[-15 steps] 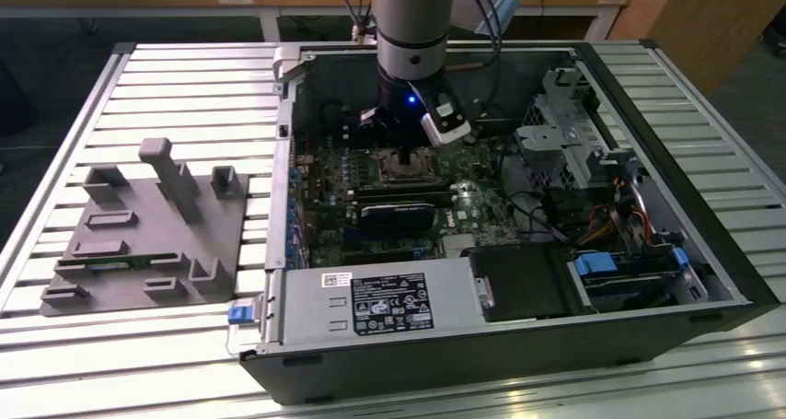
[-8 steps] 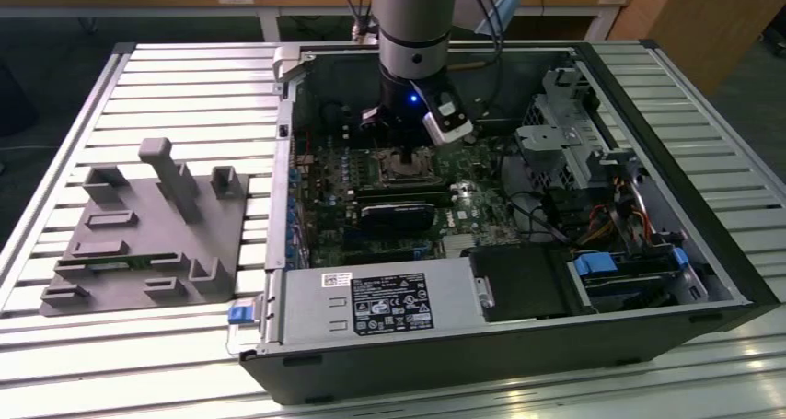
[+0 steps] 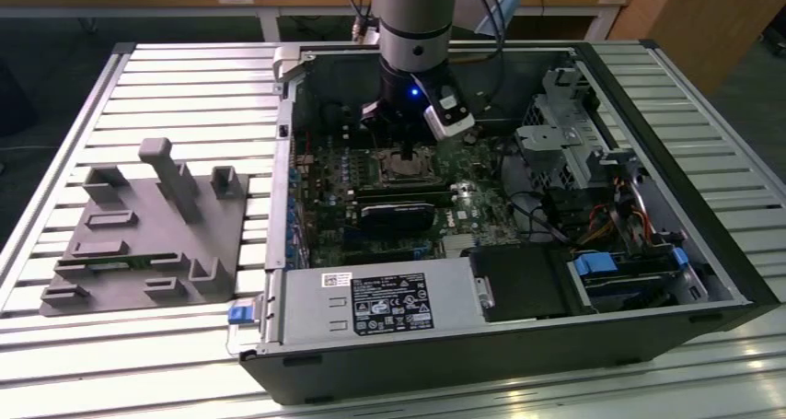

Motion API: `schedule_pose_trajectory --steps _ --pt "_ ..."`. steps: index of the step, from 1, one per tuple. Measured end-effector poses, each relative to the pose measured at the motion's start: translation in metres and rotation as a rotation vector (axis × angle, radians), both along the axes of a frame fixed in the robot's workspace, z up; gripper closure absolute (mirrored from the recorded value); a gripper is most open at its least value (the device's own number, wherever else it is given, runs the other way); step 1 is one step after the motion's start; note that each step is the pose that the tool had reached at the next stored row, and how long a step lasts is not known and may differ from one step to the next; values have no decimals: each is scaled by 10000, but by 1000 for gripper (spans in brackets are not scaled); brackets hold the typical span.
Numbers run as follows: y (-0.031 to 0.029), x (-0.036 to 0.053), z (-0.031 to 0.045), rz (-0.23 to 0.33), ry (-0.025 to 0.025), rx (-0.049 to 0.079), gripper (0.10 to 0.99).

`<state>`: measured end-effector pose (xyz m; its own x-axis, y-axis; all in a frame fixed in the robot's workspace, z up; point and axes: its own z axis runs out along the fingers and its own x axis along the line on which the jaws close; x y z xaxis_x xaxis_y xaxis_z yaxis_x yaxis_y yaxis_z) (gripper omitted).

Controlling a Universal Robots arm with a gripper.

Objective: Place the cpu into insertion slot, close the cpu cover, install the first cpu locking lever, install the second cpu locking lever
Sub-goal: 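Install the first cpu locking lever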

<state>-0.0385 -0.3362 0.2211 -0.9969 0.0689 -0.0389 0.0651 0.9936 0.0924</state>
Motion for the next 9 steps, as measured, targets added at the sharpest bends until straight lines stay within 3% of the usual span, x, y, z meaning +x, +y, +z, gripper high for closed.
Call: schedule_pose_trajectory --steps 9 --pt "0 0 2 0 0 0 980"
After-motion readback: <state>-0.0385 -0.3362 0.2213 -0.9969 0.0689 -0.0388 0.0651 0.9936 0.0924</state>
